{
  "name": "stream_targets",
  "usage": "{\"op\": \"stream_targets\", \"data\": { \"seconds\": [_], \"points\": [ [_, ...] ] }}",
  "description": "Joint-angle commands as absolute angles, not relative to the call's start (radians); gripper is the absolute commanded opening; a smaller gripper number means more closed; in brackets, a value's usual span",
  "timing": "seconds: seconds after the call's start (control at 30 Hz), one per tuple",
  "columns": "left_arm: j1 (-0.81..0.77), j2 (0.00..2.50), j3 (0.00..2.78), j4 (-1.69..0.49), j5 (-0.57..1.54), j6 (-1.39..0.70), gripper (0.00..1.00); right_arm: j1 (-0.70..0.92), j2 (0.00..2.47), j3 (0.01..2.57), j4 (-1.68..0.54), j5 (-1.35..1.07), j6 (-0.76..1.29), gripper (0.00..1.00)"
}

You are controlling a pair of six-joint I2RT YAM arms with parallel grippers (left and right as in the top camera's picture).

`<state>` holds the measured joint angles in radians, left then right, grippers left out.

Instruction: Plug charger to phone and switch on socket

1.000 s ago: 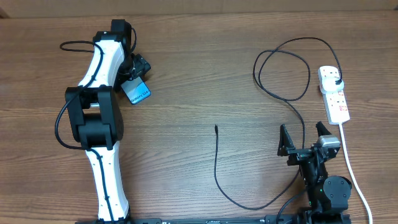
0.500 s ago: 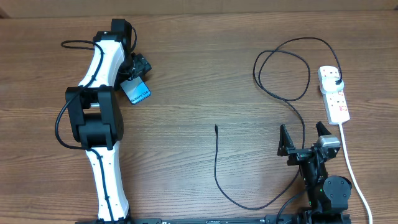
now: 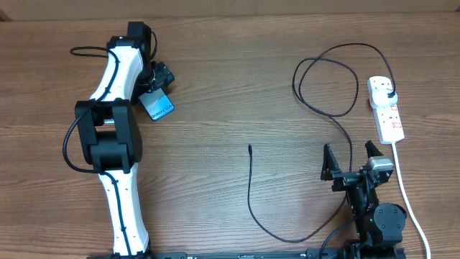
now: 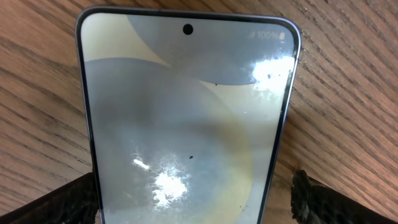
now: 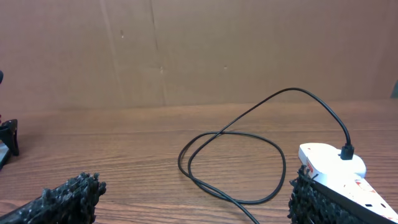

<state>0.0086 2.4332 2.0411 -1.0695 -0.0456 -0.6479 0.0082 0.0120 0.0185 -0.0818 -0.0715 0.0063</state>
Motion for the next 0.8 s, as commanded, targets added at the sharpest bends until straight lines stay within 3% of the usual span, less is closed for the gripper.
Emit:
{"op": "stream_targets", "data": {
  "seconds": [0.0, 0.77],
  "points": [
    [0.015, 2.497, 2.031, -1.066, 0.027, -0.663, 1.0, 0.013, 0.003, 0.008, -0.078, -0.071, 0.002, 1.0],
    [0.006, 2.497, 2.031, -1.091, 0.008, -0.691, 1.0, 0.013, 0.003, 0.008, -0.078, -0.071, 0.002, 1.0]
  ]
}}
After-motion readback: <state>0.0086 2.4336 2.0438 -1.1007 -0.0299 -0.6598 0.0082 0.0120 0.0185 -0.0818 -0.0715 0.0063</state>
